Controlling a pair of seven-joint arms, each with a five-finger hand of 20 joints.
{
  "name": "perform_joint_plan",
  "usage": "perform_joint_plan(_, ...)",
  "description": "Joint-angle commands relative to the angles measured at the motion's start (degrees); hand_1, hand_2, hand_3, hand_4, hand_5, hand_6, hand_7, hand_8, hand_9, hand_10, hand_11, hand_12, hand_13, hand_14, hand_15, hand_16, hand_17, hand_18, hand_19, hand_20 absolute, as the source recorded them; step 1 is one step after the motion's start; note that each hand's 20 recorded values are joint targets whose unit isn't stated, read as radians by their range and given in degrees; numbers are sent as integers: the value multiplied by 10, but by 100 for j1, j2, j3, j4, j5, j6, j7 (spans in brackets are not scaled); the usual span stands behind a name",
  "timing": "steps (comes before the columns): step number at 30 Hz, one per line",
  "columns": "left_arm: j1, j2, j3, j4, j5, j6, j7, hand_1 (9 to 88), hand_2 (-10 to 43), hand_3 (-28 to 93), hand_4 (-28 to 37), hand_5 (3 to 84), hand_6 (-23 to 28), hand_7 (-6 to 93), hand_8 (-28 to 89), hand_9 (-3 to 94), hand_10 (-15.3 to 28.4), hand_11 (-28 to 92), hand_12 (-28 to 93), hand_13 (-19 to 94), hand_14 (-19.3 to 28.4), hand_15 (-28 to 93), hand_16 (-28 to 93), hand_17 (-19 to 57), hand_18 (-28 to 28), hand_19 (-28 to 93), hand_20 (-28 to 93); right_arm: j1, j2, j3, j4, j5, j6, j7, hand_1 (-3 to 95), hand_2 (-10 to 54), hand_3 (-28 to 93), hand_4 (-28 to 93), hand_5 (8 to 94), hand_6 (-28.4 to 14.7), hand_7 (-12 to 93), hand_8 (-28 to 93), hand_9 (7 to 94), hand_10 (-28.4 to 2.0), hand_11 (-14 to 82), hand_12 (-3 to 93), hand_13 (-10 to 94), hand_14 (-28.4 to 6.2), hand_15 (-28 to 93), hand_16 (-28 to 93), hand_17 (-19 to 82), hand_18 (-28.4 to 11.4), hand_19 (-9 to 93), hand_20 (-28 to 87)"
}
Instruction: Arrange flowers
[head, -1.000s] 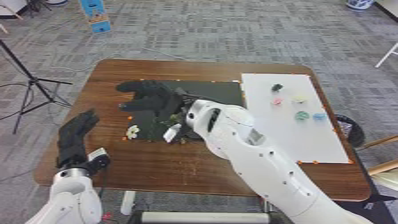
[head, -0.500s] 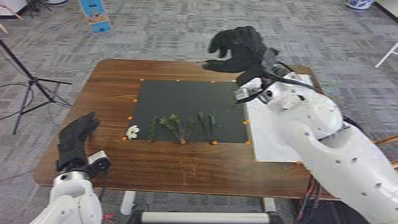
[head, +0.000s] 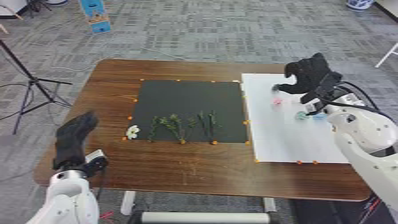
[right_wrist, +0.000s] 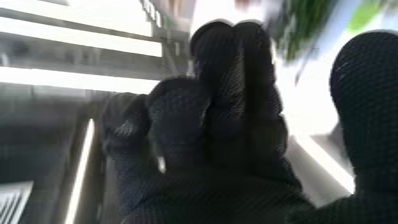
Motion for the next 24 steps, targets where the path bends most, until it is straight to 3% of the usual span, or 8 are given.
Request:
perform_joint_plan(1, 371, -23, -334, -200, 561, -263, -52, 260, 125, 736, -283, 493, 27, 195, -97, 514, 126, 228, 111, 405, 149, 164, -3, 53, 128, 173, 203, -1290, 234, 801, -6, -50, 66, 29, 291, -95, 686, -169, 616, -4, 397, -105, 748, -135, 418, 323, 668, -150, 722, 420, 307, -260, 808, 678)
perform_joint_plan(5, 381, -14, -325, -196, 525, -333, -12, 259, 125, 735, -283, 494, 27, 196, -97, 514, 126, 228, 112, 405, 149, 168, -2, 50, 129, 172, 201, -1416, 143, 852, 76, -49, 30, -92, 280, -95, 684, -166, 616, -5, 394, -104, 749, -138, 414, 322, 667, -152, 722, 422, 305, -261, 806, 681)
perform_joint_plan(11, 310, -33, -274, -203, 578, -444, 57, 258, 129, 731, -283, 494, 27, 195, -98, 515, 126, 228, 113, 407, 150, 171, -1, 48, 130, 171, 200, -1308, 30, 644, 266, -166, -27, -197, 258, -95, 681, -167, 617, -7, 386, -102, 750, -142, 412, 323, 665, -155, 723, 423, 303, -263, 805, 684)
perform_joint_plan(24, 309, -93, -208, -217, 597, -470, 65, 254, 133, 729, -283, 495, 26, 195, -97, 516, 126, 227, 114, 411, 151, 176, 0, 46, 131, 167, 197, -1240, -118, 708, 473, -417, -53, -222, 248, -95, 677, -169, 616, -9, 377, -97, 755, -144, 412, 322, 667, -158, 725, 422, 304, -265, 805, 686)
